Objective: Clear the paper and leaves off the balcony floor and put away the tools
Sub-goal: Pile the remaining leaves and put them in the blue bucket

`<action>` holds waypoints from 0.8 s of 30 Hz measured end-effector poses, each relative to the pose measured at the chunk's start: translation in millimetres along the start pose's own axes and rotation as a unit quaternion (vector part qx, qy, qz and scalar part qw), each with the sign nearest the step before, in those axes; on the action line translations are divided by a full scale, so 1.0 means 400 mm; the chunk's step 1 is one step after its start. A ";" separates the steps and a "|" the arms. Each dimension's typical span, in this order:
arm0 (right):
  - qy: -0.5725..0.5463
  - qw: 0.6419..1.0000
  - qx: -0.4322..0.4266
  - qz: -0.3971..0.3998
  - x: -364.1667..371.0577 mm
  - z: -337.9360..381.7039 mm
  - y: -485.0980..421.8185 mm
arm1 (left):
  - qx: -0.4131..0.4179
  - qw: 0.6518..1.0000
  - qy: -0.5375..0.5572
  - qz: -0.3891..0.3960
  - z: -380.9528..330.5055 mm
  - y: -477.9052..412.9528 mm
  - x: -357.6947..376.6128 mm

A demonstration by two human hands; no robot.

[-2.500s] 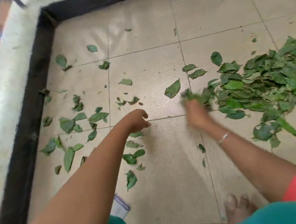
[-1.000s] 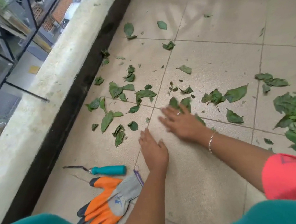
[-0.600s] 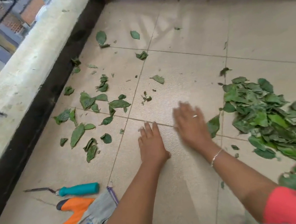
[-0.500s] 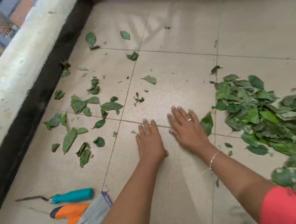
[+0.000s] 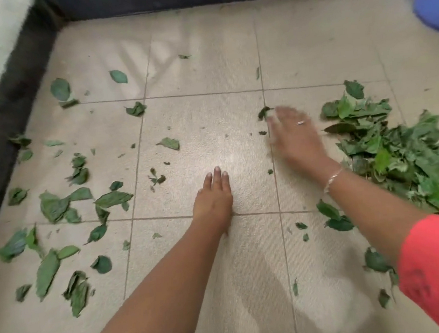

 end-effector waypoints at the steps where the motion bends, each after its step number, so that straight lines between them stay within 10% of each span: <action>1: -0.011 0.998 -0.044 0.032 0.025 0.050 -0.023 | 0.001 1.000 0.003 0.007 0.002 0.002 -0.001; 4: 0.018 0.989 -0.102 0.102 0.077 0.057 -0.046 | 0.001 1.000 0.001 0.003 0.003 0.000 0.000; 9: 0.027 0.982 0.184 0.037 0.021 -0.181 0.058 | -0.009 1.000 -0.020 -0.009 -0.006 -0.007 0.005; 16: -0.065 0.978 -0.141 0.138 0.121 0.207 0.195 | -0.009 1.000 -0.018 0.006 -0.004 0.000 -0.001; 20: -0.016 0.991 0.099 0.088 0.070 -0.025 0.210 | 0.009 1.000 -0.009 -0.004 0.008 0.009 -0.002; 24: -0.085 0.986 -0.006 0.140 0.044 0.131 0.347 | 0.012 1.000 0.000 -0.017 0.008 0.006 -0.005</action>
Point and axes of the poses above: each hand's wrist, its own y-axis away from the middle knuckle, its own x-axis out of the palm, z = x × y, the point moved 5 cm from there along -y, towards the middle knuckle, and after that the axes turned 8 degrees about -x, right-handed, at the moved point
